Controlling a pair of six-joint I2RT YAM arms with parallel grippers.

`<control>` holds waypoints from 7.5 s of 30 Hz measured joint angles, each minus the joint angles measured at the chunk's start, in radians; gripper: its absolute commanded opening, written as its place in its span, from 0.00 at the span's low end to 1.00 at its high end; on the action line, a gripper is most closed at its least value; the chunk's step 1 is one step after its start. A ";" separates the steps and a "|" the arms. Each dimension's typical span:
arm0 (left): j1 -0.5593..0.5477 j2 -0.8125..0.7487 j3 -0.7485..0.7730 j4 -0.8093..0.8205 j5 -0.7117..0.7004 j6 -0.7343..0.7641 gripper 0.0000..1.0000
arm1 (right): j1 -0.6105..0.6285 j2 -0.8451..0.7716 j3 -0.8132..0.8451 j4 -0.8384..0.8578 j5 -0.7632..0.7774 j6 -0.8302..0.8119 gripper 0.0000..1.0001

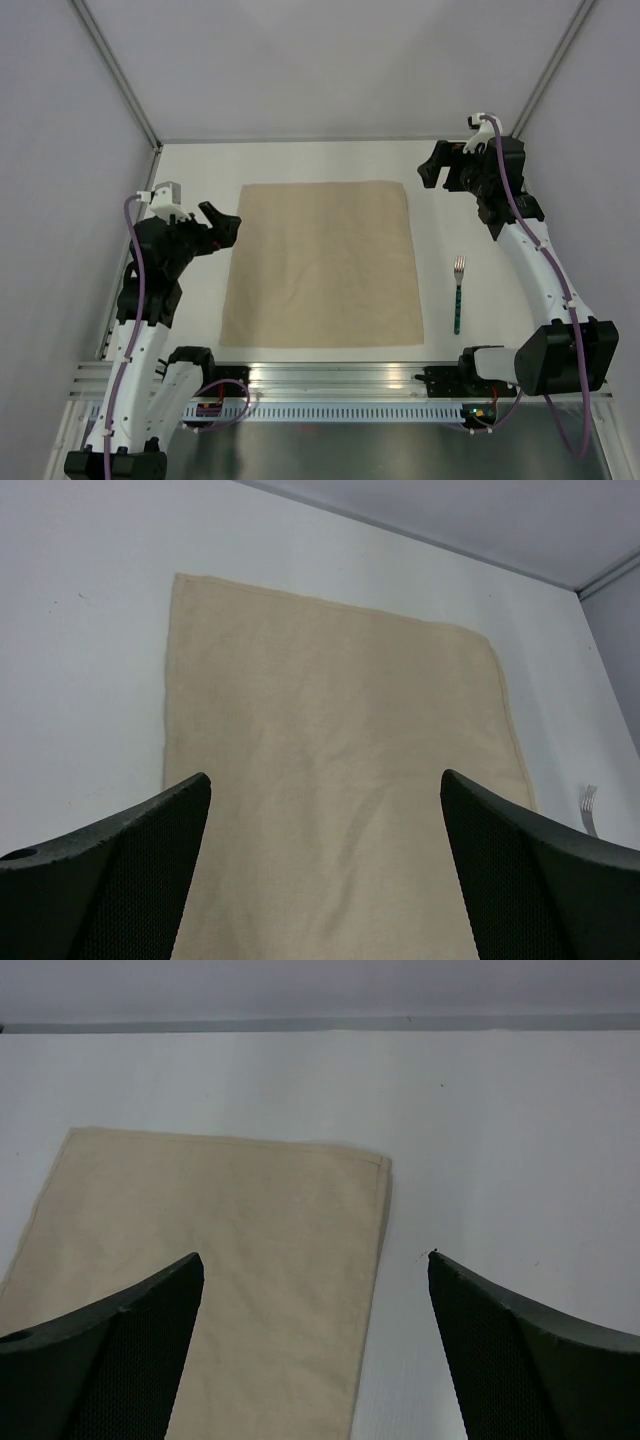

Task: Fold the napkin, place the utensils inside, and roll it up
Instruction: Fold the napkin at the center of the board.

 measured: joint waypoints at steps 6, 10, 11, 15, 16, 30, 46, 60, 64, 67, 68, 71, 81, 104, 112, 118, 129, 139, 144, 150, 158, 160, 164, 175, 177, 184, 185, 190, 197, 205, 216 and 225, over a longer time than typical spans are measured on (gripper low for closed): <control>0.000 0.006 0.005 -0.005 0.026 0.016 1.00 | 0.000 0.000 0.000 -0.006 -0.010 -0.014 0.98; 0.000 0.039 0.052 -0.016 0.035 0.022 1.00 | 0.011 0.016 0.001 -0.009 -0.037 -0.021 0.94; 0.000 0.056 0.079 -0.021 0.037 0.023 1.00 | 0.024 0.029 0.004 -0.010 -0.038 -0.023 0.91; 0.000 0.136 0.213 -0.047 0.048 0.028 1.00 | 0.140 0.119 0.043 -0.023 -0.013 -0.055 0.86; 0.000 0.153 0.248 -0.055 0.050 0.030 1.00 | 0.196 0.151 0.055 -0.024 0.010 -0.066 0.85; 0.000 0.235 0.669 -0.203 -0.034 0.036 1.00 | 0.997 0.504 0.194 0.008 0.164 -0.138 0.66; 0.000 0.195 0.767 -0.326 -0.111 0.051 1.00 | 1.262 0.887 0.491 0.081 0.170 -0.137 0.51; 0.000 0.174 0.746 -0.353 -0.137 0.054 1.00 | 1.343 0.958 0.529 0.083 0.240 -0.129 0.49; 0.000 0.168 0.731 -0.357 -0.151 0.054 1.00 | 1.360 0.963 0.546 0.080 0.256 -0.129 0.48; 0.000 0.165 0.726 -0.366 -0.156 0.055 1.00 | 1.359 0.975 0.556 0.084 0.267 -0.128 0.48; 0.000 0.164 0.726 -0.367 -0.157 0.055 1.00 | 1.358 0.979 0.556 0.084 0.274 -0.128 0.47; 0.000 0.162 0.726 -0.368 -0.160 0.056 1.00 | 1.358 0.996 0.557 0.083 0.290 -0.129 0.48; 0.000 0.161 0.719 -0.371 -0.161 0.067 1.00 | 1.360 1.035 0.565 0.083 0.294 -0.126 0.47; 0.000 0.166 0.715 -0.371 -0.172 0.071 1.00 | 1.344 1.037 0.565 0.096 0.320 -0.133 0.16; 0.000 0.169 0.715 -0.371 -0.182 0.071 1.00 | 1.299 1.012 0.565 0.071 0.317 -0.133 0.10; 0.000 0.171 0.715 -0.370 -0.183 0.071 1.00 | 1.274 0.960 0.565 0.060 0.313 -0.132 0.06; 0.000 0.174 0.704 -0.365 -0.182 0.071 1.00 | 1.251 0.857 0.568 0.037 0.290 -0.132 0.02; 0.000 0.174 0.642 -0.345 -0.175 0.071 1.00 | 1.143 0.729 0.447 0.046 0.295 -0.153 0.00; 0.000 0.177 0.614 -0.316 -0.152 0.071 1.00 | 1.044 0.681 0.348 0.049 0.305 -0.161 0.01; 0.000 0.187 0.570 -0.275 -0.127 0.070 1.00 | 0.904 0.633 0.253 0.052 0.322 -0.190 0.00; 0.000 0.202 0.541 -0.249 -0.105 0.070 1.00 | 0.756 0.586 0.211 0.061 0.322 -0.218 0.00; 0.000 0.202 0.539 -0.244 -0.104 0.070 1.00 | 0.727 0.582 0.208 0.062 0.322 -0.225 0.00; 0.000 0.209 0.537 -0.229 -0.101 0.070 1.00 | 0.669 0.582 0.199 0.075 0.322 -0.236 0.00; 0.000 0.243 0.510 -0.203 -0.087 0.070 1.00 | 0.518 0.582 0.188 0.092 0.317 -0.254 0.00; 0.000 0.243 0.499 -0.199 -0.081 0.070 1.00 | 0.489 0.583 0.188 0.097 0.317 -0.254 0.00; 0.000 0.255 0.486 -0.182 -0.077 0.070 1.00 | 0.406 0.610 0.207 0.110 0.314 -0.258 0.01; 0.000 0.257 0.486 -0.181 -0.077 0.070 1.00 | 0.396 0.617 0.211 0.113 0.313 -0.258 0.01; 0.000 0.262 0.486 -0.181 -0.076 0.070 1.00 | 0.354 0.643 0.233 0.114 0.313 -0.258 0.00; 0.000 0.269 0.485 -0.167 -0.076 0.070 1.00 | 0.311 0.672 0.267 0.121 0.312 -0.258 0.00; 0.000 0.269 0.484 -0.160 -0.076 0.070 1.00 | 0.278 0.702 0.291 0.122 0.313 -0.258 0.00; 0.000 0.269 0.477 -0.159 -0.075 0.070 1.00 | 0.238 0.733 0.325 0.123 0.314 -0.258 0.01; 0.000 0.271 0.476 -0.159 -0.074 0.070 1.00 | 0.220 0.762 0.367 0.121 0.314 -0.257 0.01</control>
